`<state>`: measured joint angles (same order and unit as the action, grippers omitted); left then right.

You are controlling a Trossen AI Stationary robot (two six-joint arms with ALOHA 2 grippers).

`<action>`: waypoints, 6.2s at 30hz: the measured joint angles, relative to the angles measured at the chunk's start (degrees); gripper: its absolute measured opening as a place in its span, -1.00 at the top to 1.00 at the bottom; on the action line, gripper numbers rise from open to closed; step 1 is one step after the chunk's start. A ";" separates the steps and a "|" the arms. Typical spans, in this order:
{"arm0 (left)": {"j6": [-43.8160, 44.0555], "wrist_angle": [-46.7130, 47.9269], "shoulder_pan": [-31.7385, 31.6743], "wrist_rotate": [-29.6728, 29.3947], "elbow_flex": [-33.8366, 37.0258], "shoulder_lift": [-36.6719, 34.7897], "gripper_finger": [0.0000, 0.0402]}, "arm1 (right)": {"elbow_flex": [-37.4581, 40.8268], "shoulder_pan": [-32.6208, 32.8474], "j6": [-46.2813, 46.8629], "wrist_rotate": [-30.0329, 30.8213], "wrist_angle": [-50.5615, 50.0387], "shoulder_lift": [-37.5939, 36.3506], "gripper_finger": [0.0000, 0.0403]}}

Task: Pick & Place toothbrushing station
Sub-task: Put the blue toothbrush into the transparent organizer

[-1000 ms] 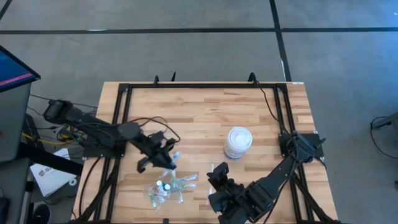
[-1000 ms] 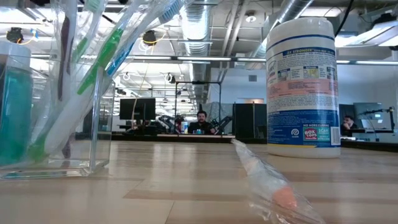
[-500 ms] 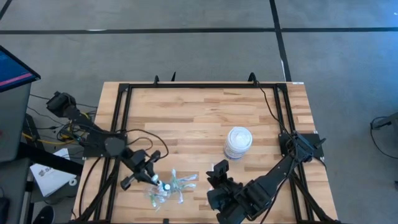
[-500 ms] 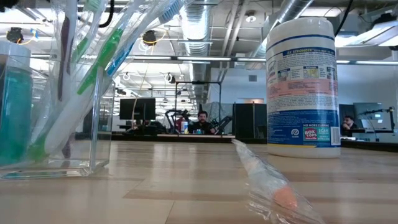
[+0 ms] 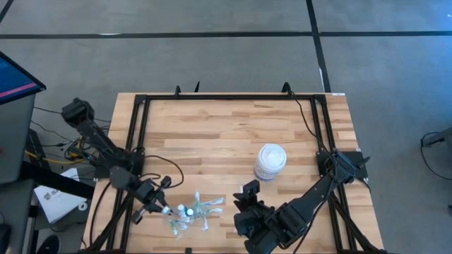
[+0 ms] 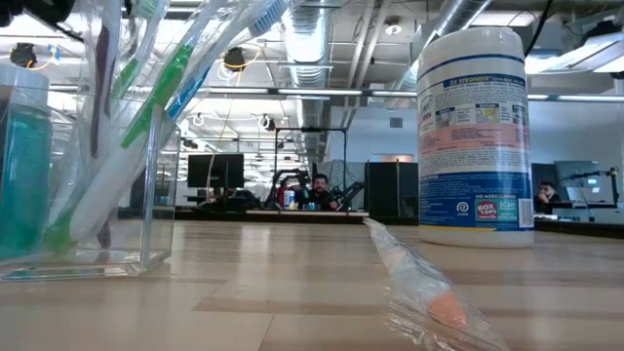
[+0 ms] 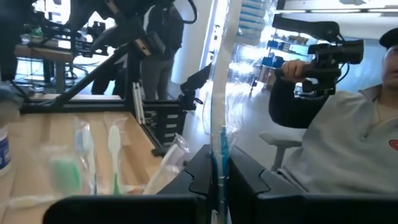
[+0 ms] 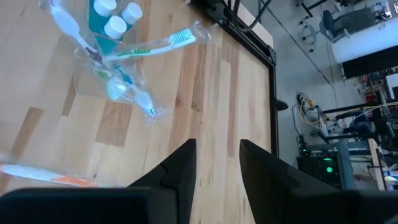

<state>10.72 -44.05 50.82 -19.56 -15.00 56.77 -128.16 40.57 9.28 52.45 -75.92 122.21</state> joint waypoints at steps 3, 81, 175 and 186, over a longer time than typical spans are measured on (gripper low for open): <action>-0.49 -4.42 1.56 -2.27 2.24 1.51 0.91 | 0.00 -0.25 0.43 0.00 0.27 0.00 0.44; 4.93 -25.95 8.38 -17.65 6.53 31.26 0.89 | 0.00 -0.88 0.87 -0.11 1.42 0.01 0.44; 0.52 -29.94 13.73 -21.04 7.73 30.60 0.70 | 0.00 -1.28 4.46 -4.89 1.38 0.02 0.44; -2.46 -30.93 14.05 -21.08 7.73 26.20 0.62 | 0.00 -3.29 16.88 -14.80 1.36 0.02 0.44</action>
<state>8.26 -74.98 64.87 -40.64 -7.27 82.97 -128.16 37.28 26.16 37.64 -74.56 122.23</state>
